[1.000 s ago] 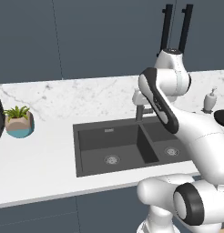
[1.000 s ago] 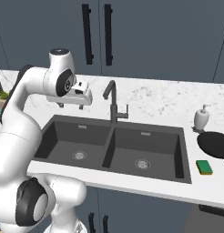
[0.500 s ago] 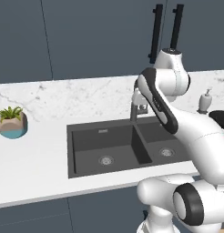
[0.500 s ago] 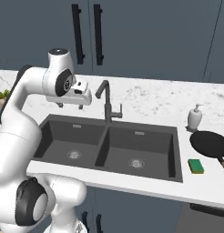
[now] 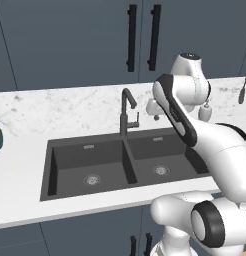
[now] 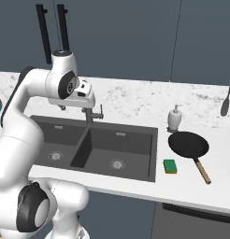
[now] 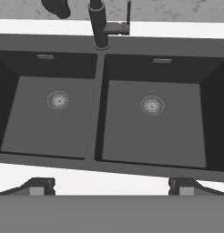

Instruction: Pick the pan and sponge and place them into the sink. Then turn on the water.

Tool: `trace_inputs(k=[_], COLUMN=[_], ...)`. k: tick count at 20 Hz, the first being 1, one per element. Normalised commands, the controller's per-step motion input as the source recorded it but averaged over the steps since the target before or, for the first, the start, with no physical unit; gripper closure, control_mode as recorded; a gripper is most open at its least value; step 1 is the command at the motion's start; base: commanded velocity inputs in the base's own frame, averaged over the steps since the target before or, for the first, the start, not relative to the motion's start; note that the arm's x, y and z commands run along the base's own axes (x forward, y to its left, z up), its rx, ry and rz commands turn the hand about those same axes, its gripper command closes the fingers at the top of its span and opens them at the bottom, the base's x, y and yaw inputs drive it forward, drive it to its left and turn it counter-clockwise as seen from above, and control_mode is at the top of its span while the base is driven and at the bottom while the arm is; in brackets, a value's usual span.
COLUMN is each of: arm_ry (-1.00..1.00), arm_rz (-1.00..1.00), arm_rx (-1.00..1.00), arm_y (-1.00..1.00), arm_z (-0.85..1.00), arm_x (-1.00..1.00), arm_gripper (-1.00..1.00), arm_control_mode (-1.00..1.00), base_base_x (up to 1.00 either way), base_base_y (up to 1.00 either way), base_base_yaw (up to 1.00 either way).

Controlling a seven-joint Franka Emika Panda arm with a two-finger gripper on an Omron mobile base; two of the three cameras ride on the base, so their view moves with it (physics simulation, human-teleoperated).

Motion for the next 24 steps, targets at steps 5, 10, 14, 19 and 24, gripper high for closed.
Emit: trace_inputs(k=[5,10,14,19,24], arm_ry=[0.00,0.00,0.00,-0.02,0.00], arm_rz=[0.00,0.00,0.00,0.00,-0.07], arm_rx=[0.00,0.00,0.00,0.01,0.00], arm_y=[0.00,0.00,0.00,0.00,-0.41], arm_z=[0.00,0.00,0.00,0.00,-0.03], arm_x=[0.00,0.00,0.00,0.00,0.01], arm_gripper=[-1.00,-1.00,-1.00,-1.00,-1.00], arm_control_mode=[1.00,1.00,1.00,-1.00,-1.00], base_base_x=[0.00,0.00,0.00,0.00,0.00], base_base_y=[-0.19,-0.03,0.00,0.00,0.00], base_base_yaw=[0.00,0.00,0.00,0.00,0.00])
